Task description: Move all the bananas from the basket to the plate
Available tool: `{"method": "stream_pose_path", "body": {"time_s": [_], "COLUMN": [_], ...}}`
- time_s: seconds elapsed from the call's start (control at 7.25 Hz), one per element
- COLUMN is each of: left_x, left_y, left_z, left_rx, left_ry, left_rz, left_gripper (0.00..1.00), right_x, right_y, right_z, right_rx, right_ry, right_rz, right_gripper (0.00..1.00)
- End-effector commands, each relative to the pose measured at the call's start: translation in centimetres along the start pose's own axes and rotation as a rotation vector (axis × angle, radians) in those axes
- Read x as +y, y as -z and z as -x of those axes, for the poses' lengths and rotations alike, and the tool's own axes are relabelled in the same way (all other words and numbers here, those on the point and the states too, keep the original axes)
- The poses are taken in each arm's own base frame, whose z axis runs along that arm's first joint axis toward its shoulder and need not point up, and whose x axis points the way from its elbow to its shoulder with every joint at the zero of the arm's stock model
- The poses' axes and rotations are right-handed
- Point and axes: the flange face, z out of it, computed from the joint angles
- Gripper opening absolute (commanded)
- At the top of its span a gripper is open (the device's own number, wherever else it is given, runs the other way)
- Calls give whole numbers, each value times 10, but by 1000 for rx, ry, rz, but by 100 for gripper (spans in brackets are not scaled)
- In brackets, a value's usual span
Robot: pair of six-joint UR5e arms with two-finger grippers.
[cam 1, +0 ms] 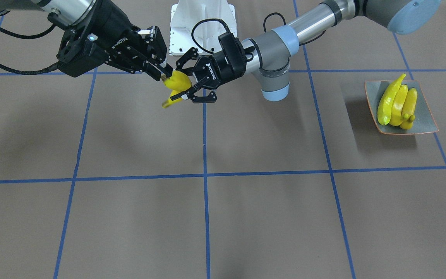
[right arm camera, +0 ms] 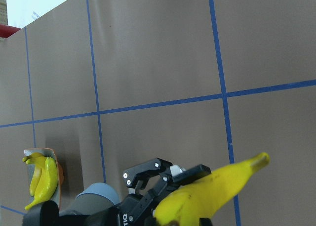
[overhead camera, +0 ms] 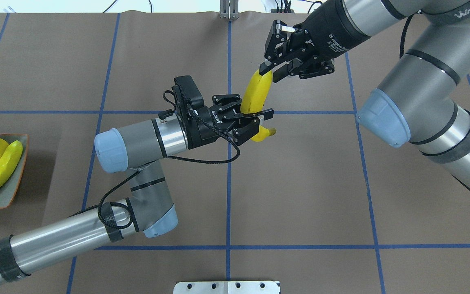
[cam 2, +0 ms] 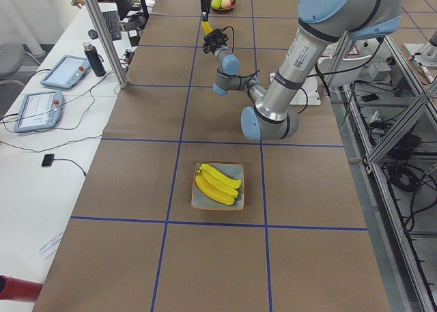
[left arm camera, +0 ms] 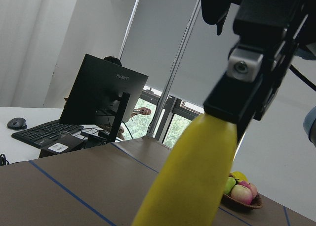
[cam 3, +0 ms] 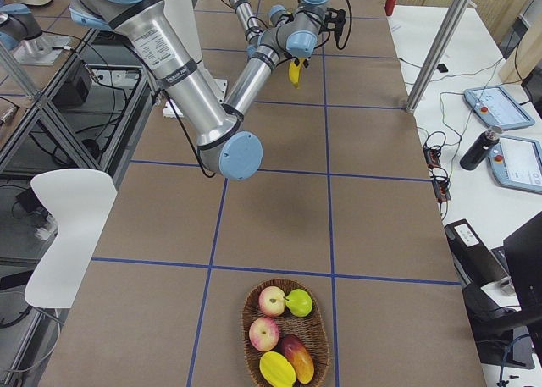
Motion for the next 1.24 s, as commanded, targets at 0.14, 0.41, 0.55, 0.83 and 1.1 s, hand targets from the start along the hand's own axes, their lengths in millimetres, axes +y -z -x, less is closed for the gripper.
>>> {"method": "stream_pose_path", "body": {"time_s": [0.14,0.41,0.55,0.83,1.1], "left_x": [7,14,22,42,25], "left_y": [4,16,34,113,162], "left_z": [2,10,21,40,31], "left_rx": [0,-17,-37,-93,-182], "left_ry": [16,17,38,99,127], "left_rz": [10,24,41,97,192], "left_gripper": [0,0,0,0,0], "right_x": [-2,-24,-40,-72,-102], "right_y": [8,38,49,83,104], "right_z": [-1,-14,-40,-102,-170], "right_rx": [-7,-2,26,89,173], "right_ry": [27,16,-24,-39,-19], "right_rz": [-18,-75,-114,-192,-237], "right_gripper": [100,100,100,100,100]}}
